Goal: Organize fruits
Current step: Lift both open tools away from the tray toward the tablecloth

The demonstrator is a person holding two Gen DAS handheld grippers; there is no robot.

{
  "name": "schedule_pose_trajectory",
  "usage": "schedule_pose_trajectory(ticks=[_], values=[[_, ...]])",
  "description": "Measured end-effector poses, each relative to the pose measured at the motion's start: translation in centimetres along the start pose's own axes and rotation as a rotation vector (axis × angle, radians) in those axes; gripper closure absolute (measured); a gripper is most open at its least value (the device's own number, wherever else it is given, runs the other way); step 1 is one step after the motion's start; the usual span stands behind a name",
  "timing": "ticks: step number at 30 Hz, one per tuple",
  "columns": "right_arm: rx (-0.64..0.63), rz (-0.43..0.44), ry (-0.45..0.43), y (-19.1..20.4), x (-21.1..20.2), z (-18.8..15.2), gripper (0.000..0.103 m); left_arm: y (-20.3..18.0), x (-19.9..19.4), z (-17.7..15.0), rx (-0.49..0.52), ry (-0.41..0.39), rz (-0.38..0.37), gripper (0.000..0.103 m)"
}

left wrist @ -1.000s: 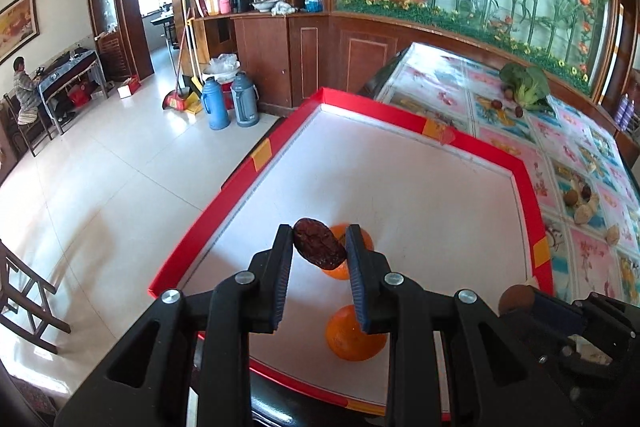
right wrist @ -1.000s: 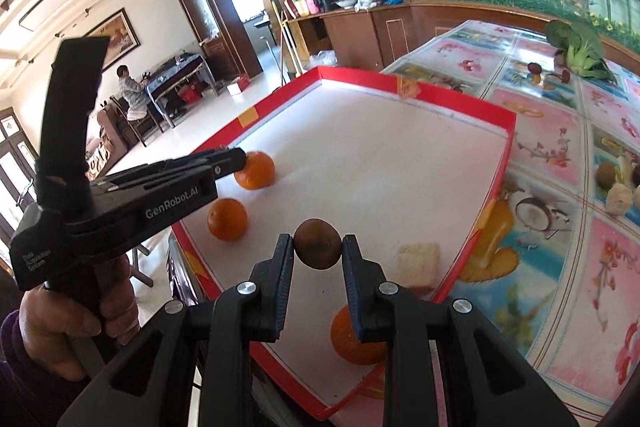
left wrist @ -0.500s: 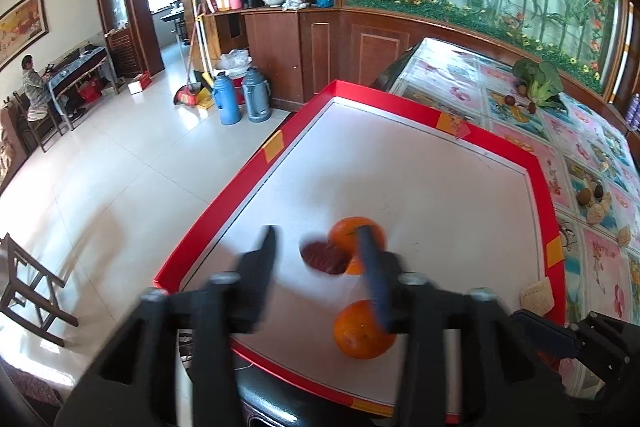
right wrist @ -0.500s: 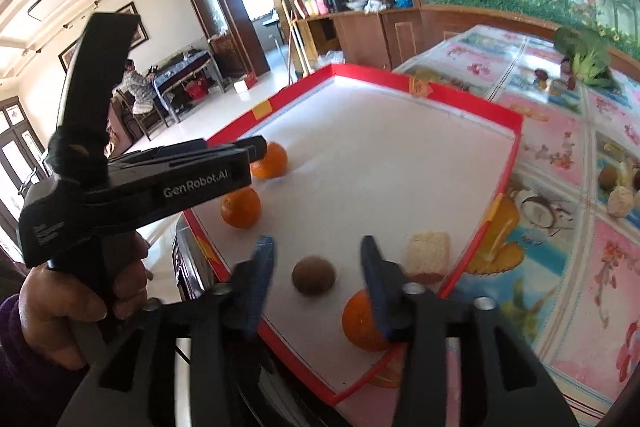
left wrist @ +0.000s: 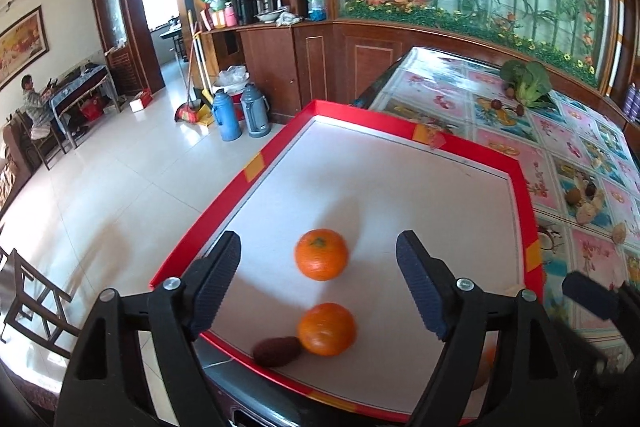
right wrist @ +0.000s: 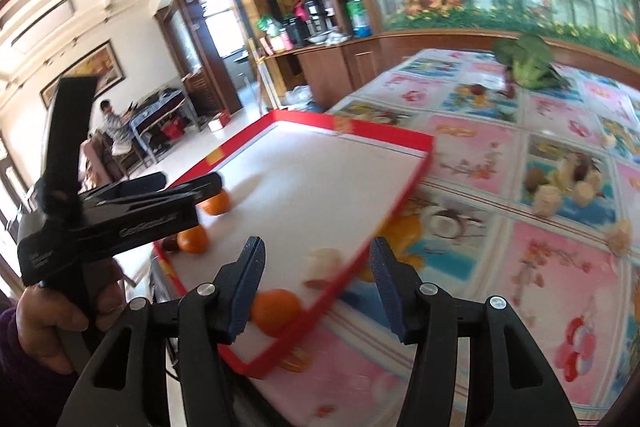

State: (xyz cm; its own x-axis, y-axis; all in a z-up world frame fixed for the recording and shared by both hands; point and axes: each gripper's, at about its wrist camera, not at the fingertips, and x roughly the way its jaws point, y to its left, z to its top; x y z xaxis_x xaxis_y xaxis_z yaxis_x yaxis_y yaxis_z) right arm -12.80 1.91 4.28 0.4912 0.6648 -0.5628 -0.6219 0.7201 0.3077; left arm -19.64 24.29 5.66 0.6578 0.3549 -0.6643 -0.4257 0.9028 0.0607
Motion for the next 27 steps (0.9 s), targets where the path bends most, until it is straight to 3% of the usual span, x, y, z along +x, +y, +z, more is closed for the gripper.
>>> schedule_pose_trajectory(ticks=[14, 20, 27], values=[[0.197, -0.186, -0.054, -10.1, -5.9, -0.5, 0.047, -5.7, -1.1, -0.1, 0.14, -0.002, -0.043, 0.018], [0.272, -0.333, -0.063, -14.9, -8.1, -0.7, 0.046, -8.3, -1.8, -0.5, 0.207, -0.003, -0.085, 0.018], [0.329, -0.369, -0.034, -17.0, -8.1, -1.0, 0.046, -11.1, -2.4, -1.3, 0.268, 0.003, -0.138, 0.014]])
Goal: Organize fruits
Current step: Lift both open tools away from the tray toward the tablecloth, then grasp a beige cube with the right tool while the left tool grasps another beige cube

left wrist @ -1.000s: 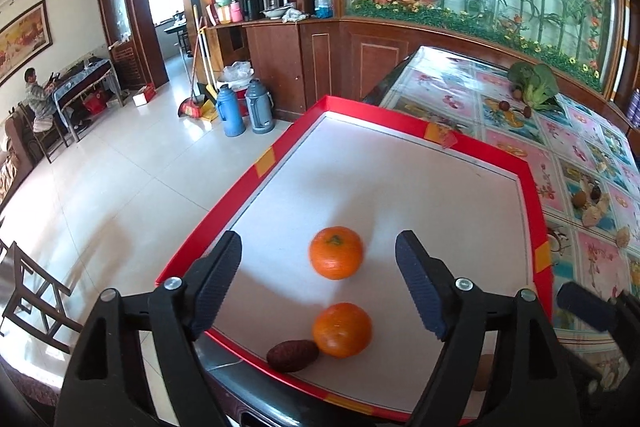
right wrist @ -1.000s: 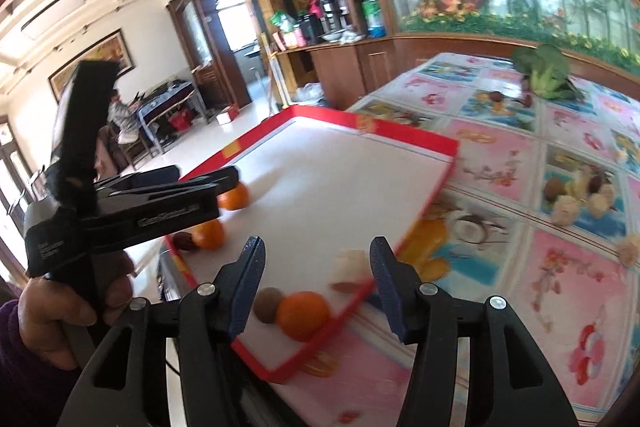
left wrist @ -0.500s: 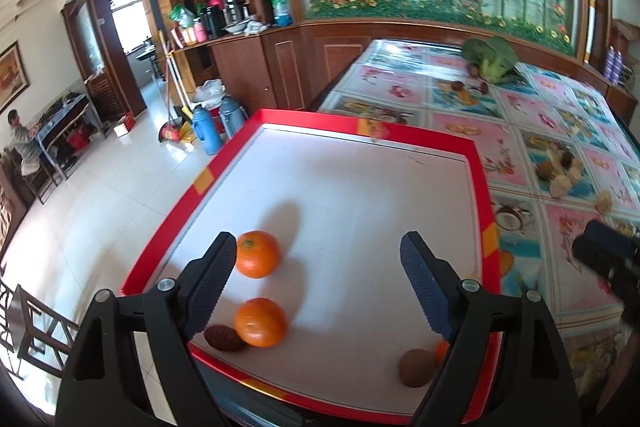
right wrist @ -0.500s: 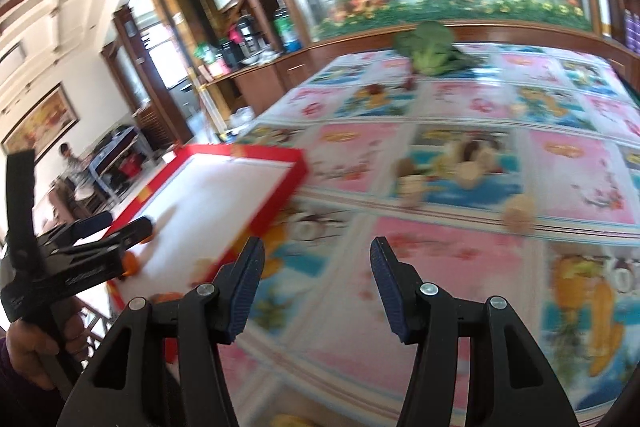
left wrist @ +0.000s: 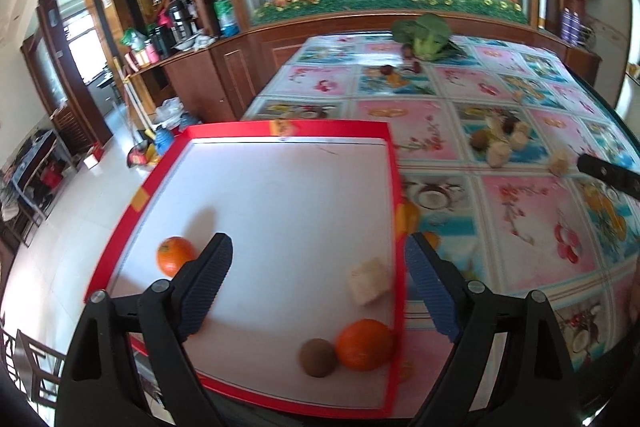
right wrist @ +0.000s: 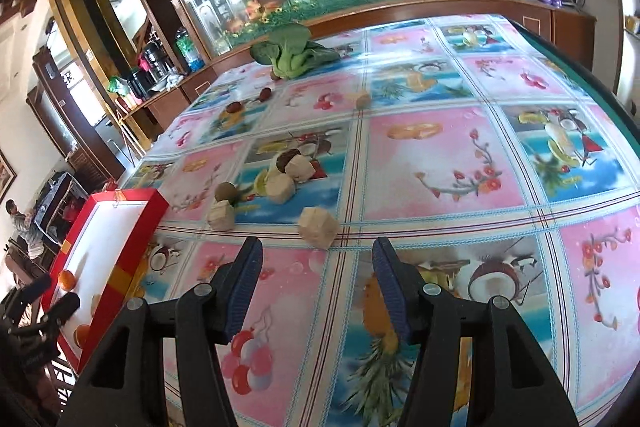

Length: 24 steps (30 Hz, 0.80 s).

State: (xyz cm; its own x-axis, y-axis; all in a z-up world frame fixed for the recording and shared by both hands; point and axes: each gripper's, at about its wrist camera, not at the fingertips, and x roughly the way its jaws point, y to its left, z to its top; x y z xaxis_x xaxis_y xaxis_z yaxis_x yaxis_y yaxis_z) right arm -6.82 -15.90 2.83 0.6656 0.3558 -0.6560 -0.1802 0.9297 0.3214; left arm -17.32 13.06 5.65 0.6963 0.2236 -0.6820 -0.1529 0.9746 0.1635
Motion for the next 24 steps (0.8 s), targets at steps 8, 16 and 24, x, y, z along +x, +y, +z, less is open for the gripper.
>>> schedule_pose_trajectory(ticks=[8, 16, 24], values=[[-0.08, -0.022, 0.023, 0.9, 2.1, 1.2, 0.046, -3.4, 0.0, -0.2, 0.079, 0.025, -0.065, 0.013], [-0.09, -0.023, 0.073, 0.7, 4.1, 2.4, 0.061, -5.9, 0.4, 1.0, 0.129, 0.033, -0.119, 0.012], [-0.1, -0.024, 0.126, 0.7, 4.9, 2.2, 0.077, -8.4, 2.2, 3.4, 0.154, 0.053, -0.153, 0.012]])
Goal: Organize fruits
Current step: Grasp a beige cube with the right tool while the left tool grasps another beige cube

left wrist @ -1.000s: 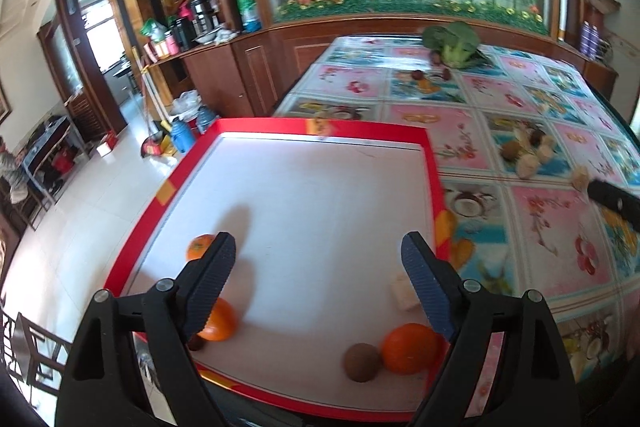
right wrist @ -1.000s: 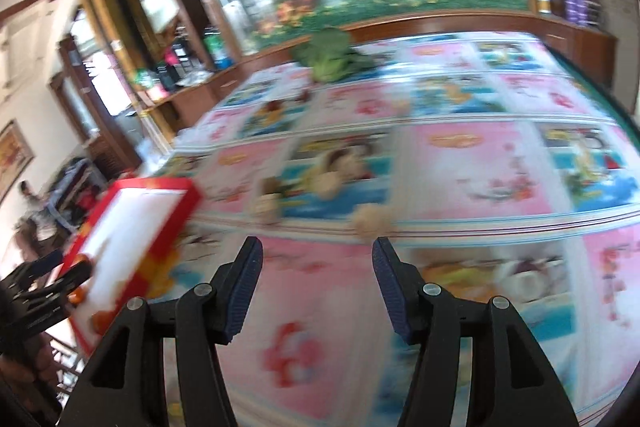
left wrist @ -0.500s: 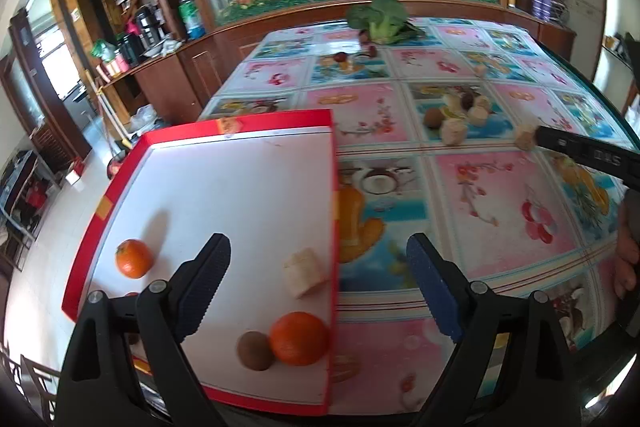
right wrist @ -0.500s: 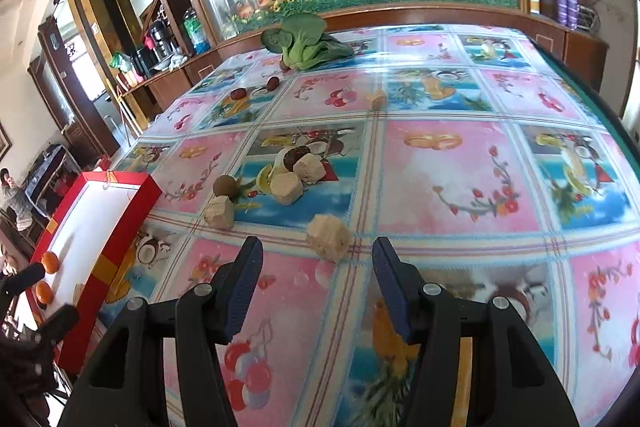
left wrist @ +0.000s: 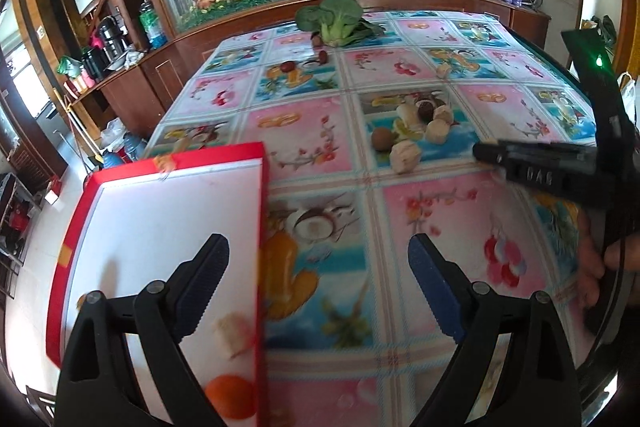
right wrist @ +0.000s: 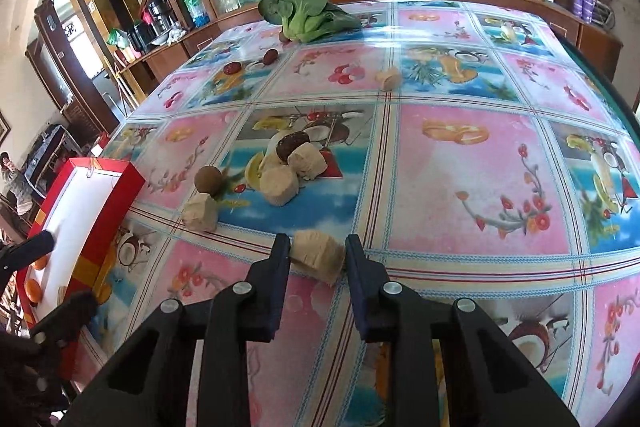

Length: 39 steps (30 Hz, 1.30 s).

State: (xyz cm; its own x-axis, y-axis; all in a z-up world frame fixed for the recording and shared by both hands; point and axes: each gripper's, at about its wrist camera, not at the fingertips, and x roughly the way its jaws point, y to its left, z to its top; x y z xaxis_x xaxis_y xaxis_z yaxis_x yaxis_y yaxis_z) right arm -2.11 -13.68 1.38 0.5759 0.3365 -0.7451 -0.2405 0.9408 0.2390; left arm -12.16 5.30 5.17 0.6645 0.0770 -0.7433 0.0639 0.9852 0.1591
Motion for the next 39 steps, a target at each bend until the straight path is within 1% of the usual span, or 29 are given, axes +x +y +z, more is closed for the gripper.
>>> schedule_pose_trajectory(ticks=[5, 8, 12, 15, 19, 20, 21, 23, 24, 26, 28, 29, 30, 32, 33, 35, 36, 39], values=[[0.08, 0.006, -0.011, -1.7, -0.7, 0.2, 0.076, -1.5, 2.0, 1.7, -0.016, 0.038, -0.045, 0.012], [0.149, 0.009, -0.019, -3.2, -1.1, 0.4, 0.076, -2.7, 3.3, 2.6, -0.014, 0.056, -0.04, 0.012], [0.216, 0.008, -0.007, -5.0, -1.1, 0.5, 0.076, -4.1, 5.1, 3.8, -0.011, 0.08, -0.025, 0.012], [0.237, 0.031, -0.001, -5.5, -1.1, 0.4, 0.076, -4.7, 6.1, 4.6, -0.02, 0.087, -0.015, 0.012], [0.232, 0.056, 0.0, -5.3, -1.4, 0.4, 0.076, -5.1, 7.5, 5.6, -0.047, 0.105, -0.008, 0.012], [0.228, 0.061, 0.002, -5.2, -1.4, 0.4, 0.076, -5.1, 7.7, 5.7, -0.053, 0.106, -0.004, 0.013], [0.224, 0.064, 0.004, -5.1, -1.3, 0.4, 0.076, -5.1, 7.9, 5.9, -0.059, 0.103, 0.002, 0.016], [0.224, 0.07, 0.009, -5.1, -1.2, 0.5, 0.076, -5.3, 8.4, 6.1, -0.065, 0.112, 0.005, 0.028], [0.223, 0.076, 0.013, -5.0, -1.2, 0.4, 0.076, -5.4, 8.8, 6.2, -0.069, 0.123, -0.005, 0.031], [0.219, 0.076, 0.017, -5.0, -1.0, 0.5, 0.076, -5.5, 9.5, 6.2, -0.078, 0.143, -0.023, 0.041], [0.215, 0.077, 0.019, -5.0, -1.0, 0.5, 0.076, -5.4, 10.0, 6.1, -0.094, 0.15, -0.035, 0.043], [0.212, 0.078, 0.02, -4.9, -0.9, 0.5, 0.076, -5.3, 10.0, 6.1, -0.103, 0.144, -0.039, 0.048], [0.209, 0.076, 0.02, -4.9, -0.9, 0.5, 0.076, -5.2, 10.1, 6.1, -0.108, 0.143, -0.047, 0.05], [0.204, 0.073, 0.014, -4.9, -1.0, 0.5, 0.076, -4.9, 10.2, 6.1, -0.127, 0.143, -0.08, 0.061], [0.202, 0.075, 0.011, -4.8, -1.0, 0.6, 0.076, -4.9, 10.2, 6.1, -0.13, 0.143, -0.088, 0.065], [0.194, 0.076, -0.002, -4.7, -1.1, 0.6, 0.076, -5.0, 9.9, 6.0, -0.125, 0.137, -0.103, 0.078], [0.19, 0.078, -0.008, -4.7, -1.2, 0.6, 0.076, -5.0, 9.8, 5.9, -0.122, 0.136, -0.107, 0.081], [0.169, 0.084, -0.035, -4.4, -1.5, 0.7, 0.076, -4.9, 9.4, 5.6, -0.125, 0.133, -0.11, 0.081]])
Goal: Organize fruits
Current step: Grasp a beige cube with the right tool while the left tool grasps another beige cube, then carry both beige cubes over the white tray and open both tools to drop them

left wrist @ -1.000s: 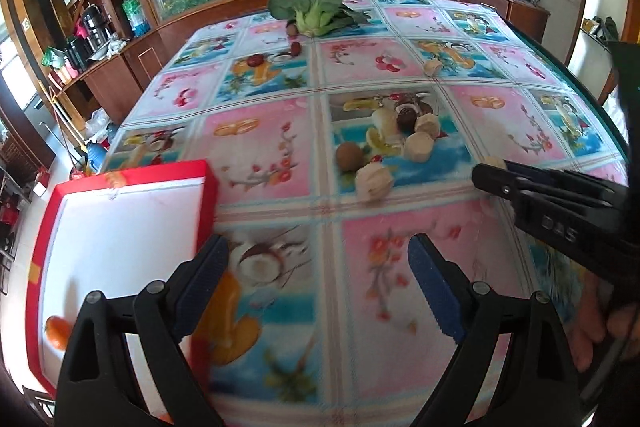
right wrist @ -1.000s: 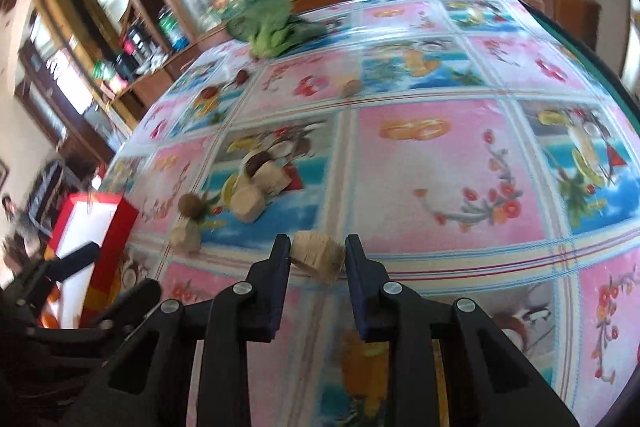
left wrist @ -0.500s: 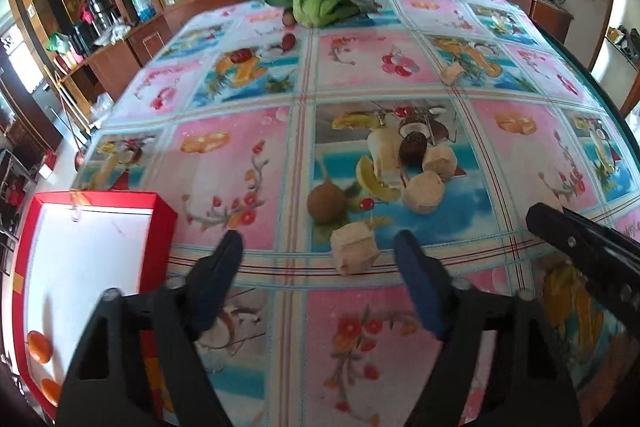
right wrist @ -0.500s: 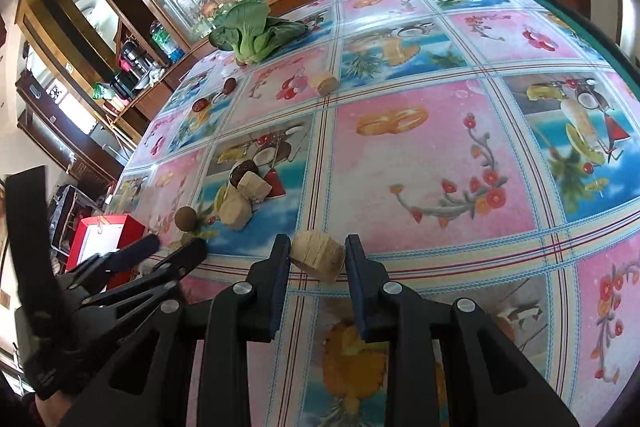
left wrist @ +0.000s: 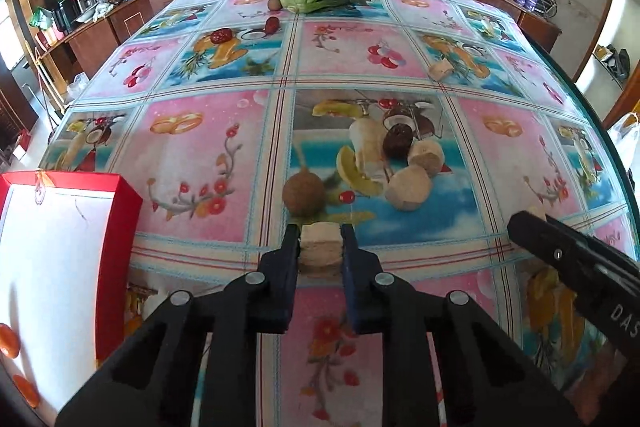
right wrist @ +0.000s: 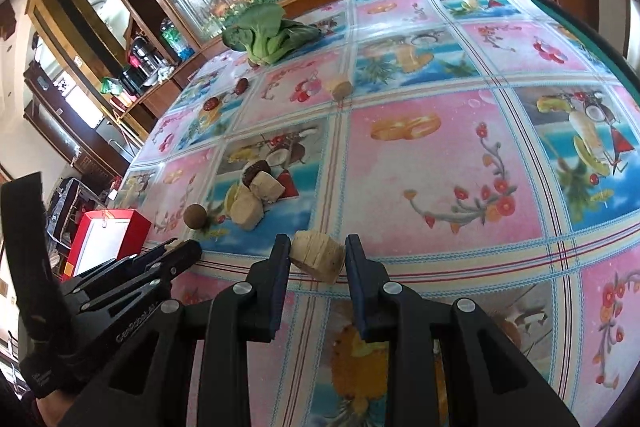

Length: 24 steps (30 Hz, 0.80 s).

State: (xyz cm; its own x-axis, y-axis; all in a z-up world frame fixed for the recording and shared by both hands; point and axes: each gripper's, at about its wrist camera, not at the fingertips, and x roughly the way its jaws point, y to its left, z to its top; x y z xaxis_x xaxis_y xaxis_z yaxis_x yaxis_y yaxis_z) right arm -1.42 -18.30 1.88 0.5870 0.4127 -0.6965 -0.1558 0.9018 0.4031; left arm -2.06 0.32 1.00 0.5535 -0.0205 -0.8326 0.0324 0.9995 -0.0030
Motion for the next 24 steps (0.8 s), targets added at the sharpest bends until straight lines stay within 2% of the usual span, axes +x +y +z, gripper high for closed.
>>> schedule_pose_trajectory(ticks=[6, 14, 24], values=[[-0.044, 0.01, -0.066, 0.8, -0.7, 0.0, 0.076, 0.0, -2.6, -0.9, 0.026, -0.069, 0.038, 0.081], [-0.106, 0.003, -0.125, 1.9, -1.3, -0.2, 0.076, -0.5, -7.5, -1.9, 0.08, -0.21, 0.092, 0.081], [-0.127, -0.05, -0.141, 2.1, -1.0, -0.4, 0.076, 1.0, -11.2, -2.8, 0.071, -0.3, 0.11, 0.081]])
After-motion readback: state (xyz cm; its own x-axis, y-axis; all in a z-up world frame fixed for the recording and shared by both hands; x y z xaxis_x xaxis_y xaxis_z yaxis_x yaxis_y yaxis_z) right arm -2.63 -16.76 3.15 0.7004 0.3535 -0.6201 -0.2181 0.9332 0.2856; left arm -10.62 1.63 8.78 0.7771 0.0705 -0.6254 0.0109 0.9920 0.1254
